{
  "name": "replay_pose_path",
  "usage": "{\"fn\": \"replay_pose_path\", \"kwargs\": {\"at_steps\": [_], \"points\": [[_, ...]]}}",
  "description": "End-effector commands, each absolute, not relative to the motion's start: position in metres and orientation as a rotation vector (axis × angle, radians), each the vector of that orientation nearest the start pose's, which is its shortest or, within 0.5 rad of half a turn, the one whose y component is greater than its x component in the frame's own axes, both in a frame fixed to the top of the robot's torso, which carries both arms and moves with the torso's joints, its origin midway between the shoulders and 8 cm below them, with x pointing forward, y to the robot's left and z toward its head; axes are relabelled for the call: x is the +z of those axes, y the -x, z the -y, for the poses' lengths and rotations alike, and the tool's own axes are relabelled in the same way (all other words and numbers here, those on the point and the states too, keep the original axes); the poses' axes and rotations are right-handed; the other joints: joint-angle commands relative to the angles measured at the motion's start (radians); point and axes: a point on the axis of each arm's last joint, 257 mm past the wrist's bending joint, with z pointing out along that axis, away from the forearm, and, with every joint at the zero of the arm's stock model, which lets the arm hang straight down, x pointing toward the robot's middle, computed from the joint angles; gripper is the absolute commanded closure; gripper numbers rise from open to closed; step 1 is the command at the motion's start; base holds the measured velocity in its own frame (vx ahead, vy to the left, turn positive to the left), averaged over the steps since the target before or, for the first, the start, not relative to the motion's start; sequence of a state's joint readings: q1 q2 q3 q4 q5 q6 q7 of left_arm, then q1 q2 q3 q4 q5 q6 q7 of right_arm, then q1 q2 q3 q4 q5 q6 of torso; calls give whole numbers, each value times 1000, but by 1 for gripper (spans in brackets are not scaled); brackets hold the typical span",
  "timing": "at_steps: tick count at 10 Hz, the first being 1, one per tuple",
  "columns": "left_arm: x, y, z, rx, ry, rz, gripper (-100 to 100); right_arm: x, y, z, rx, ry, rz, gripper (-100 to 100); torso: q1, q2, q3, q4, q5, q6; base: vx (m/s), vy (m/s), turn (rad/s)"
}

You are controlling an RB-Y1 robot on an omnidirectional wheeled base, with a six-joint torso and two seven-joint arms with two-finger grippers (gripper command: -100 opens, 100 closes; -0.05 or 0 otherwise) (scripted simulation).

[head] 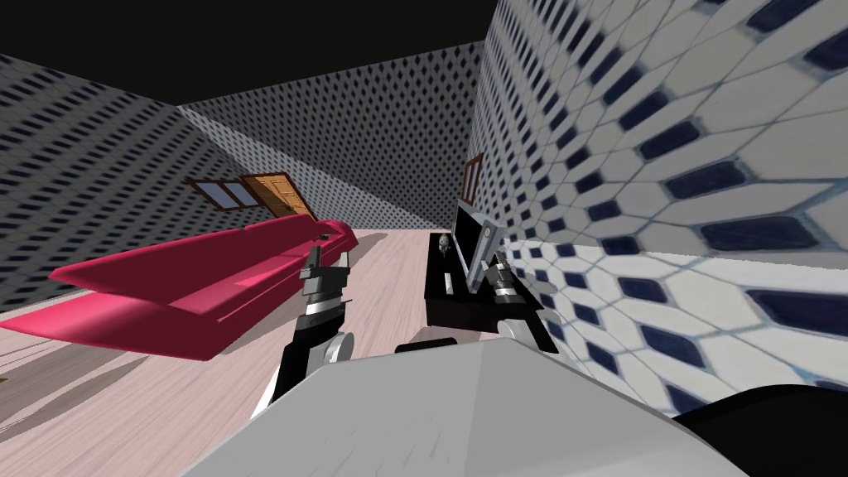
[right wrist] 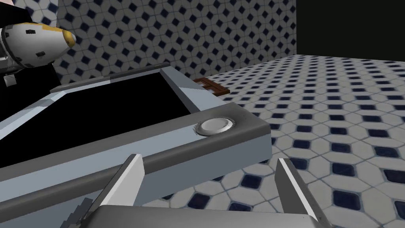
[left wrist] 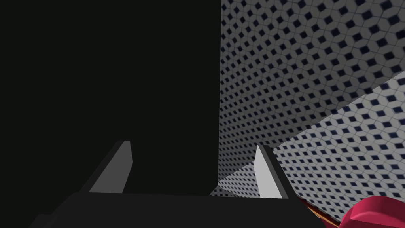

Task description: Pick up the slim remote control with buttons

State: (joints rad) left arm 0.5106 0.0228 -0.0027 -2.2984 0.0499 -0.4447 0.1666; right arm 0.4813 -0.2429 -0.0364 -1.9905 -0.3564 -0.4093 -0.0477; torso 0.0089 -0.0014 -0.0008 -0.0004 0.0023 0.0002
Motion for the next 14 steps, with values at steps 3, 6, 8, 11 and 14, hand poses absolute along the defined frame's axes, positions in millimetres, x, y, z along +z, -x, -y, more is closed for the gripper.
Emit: {"fn": "replay_pose_path", "kwargs": {"at_steps": [3,6,8,11,14], "points": [[19,-348,-284,-1477,777,-582,0,-177,-398,359,1383,-1251,-858,-100,-1,-1,0,0,0,0,39,118,87],[19,-348,-284,-1477,777,-582,0,-224,-403,373,1389,-1428,-895,-100,-3,0,0,0,-1,0,39,104,67],[19,-348,-284,-1477,777,-582,0,-258,-401,385,1365,-1541,-914,-100,-4,-1,-1,0,-1,0,47,86,59],[19,-348,-284,-1477,777,-582,0,-292,-396,398,1332,-1657,-925,-100,-3,-2,-1,0,-1,0,55,86,53],[19,-348,-284,-1477,777,-582,0,-340,-386,420,1283,-1857,-918,-100,-4,-1,-1,0,-1,0,64,90,60]]}}
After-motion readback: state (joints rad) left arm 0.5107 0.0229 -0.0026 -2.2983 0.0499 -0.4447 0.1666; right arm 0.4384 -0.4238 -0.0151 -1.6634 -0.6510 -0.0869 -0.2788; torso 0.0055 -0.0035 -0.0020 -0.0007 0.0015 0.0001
